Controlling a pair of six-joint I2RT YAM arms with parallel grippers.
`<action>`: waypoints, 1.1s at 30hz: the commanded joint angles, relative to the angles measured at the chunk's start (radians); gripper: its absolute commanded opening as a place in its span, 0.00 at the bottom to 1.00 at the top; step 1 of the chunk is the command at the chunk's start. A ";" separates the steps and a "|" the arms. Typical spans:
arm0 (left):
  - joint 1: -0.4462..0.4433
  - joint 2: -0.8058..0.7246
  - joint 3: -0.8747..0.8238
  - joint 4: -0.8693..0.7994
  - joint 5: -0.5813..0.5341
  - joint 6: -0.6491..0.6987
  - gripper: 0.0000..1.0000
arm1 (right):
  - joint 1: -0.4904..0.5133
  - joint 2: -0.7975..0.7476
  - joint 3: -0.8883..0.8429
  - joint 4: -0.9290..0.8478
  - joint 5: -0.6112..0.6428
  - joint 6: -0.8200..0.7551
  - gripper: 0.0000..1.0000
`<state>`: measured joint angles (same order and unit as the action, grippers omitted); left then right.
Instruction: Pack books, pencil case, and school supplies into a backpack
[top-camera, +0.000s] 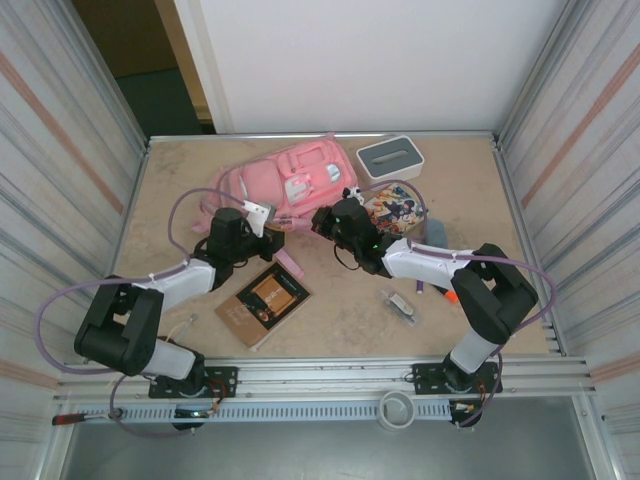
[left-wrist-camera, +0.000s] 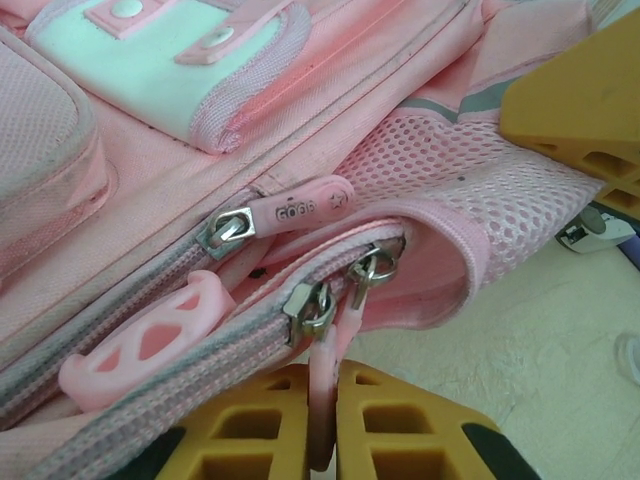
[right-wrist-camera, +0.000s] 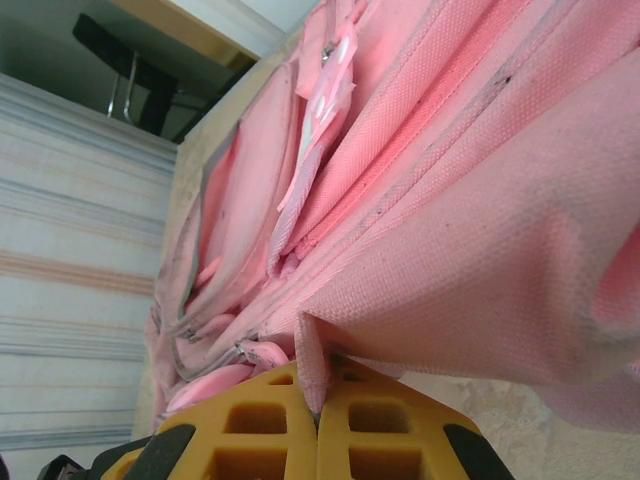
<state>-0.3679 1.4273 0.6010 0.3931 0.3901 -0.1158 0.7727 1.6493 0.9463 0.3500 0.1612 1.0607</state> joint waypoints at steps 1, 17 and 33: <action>0.031 0.021 0.037 -0.019 -0.066 -0.001 0.16 | -0.007 -0.011 0.034 0.032 0.028 -0.027 0.00; 0.038 0.012 0.023 -0.028 -0.067 -0.006 0.20 | -0.009 0.007 0.037 0.040 0.006 -0.018 0.00; 0.038 0.002 0.013 -0.035 -0.154 -0.025 0.00 | -0.016 0.006 0.031 0.035 0.005 -0.010 0.00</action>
<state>-0.3531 1.4437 0.6144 0.3672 0.3668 -0.1204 0.7700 1.6646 0.9478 0.3523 0.1528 1.0615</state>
